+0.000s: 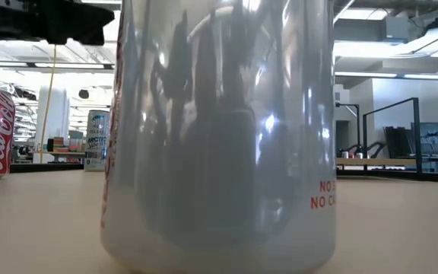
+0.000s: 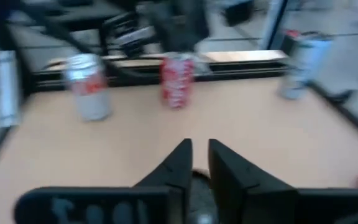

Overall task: Place canned beverage on shelf
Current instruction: Put the white-pink soda can on the shelf align with the other white-pink soda can

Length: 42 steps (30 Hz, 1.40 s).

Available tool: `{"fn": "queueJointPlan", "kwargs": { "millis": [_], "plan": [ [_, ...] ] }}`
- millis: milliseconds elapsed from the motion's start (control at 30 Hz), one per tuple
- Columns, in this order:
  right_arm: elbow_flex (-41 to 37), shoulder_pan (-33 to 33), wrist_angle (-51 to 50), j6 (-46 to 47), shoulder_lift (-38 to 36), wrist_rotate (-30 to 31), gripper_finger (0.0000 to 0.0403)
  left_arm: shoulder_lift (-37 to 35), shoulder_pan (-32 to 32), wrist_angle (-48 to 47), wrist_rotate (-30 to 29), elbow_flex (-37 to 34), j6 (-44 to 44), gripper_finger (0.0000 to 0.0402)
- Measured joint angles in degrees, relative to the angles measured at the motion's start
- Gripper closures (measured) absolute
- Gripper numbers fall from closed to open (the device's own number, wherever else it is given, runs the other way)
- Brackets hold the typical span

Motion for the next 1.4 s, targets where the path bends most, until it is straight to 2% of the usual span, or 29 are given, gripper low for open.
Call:
{"fn": "queueJointPlan", "kwargs": {
  "millis": [133,400,533,867,1233,1333,1400],
  "plan": [
    [2.9,-0.7,-1.8,3.3,-0.1,3.4,0.0264,-1.3,0.0,3.9,-0.2,-0.4,2.0,0.0401],
    [4.7,0.7,-9.7,9.9,0.0,1.8,0.0109,-1.6,0.0,-0.1,0.2,-0.5,4.6,0.0401],
    [4.7,2.2,-12.2,9.9,0.0,1.8,0.0069,-1.6,0.0,-0.4,0.1,-0.5,4.7,0.0401],
    [4.7,0.6,-15.2,9.9,0.0,2.0,0.0066,-1.6,0.0,-1.7,0.5,-0.5,1.6,0.0401],
    [2.5,0.3,-12.2,11.8,2.4,1.9,0.0066,-1.6,0.0,-3.7,0.6,-0.5,-0.8,0.0401],
    [2.9,-0.6,-8.6,9.9,4.5,0.9,0.0065,-1.6,0.0,-4.2,0.6,-0.5,-0.8,0.0401],
    [2.9,-0.8,-9.7,9.0,4.6,0.6,0.0064,-1.6,0.0,-4.2,0.6,-0.5,-0.8,0.0401]
  ]
}}
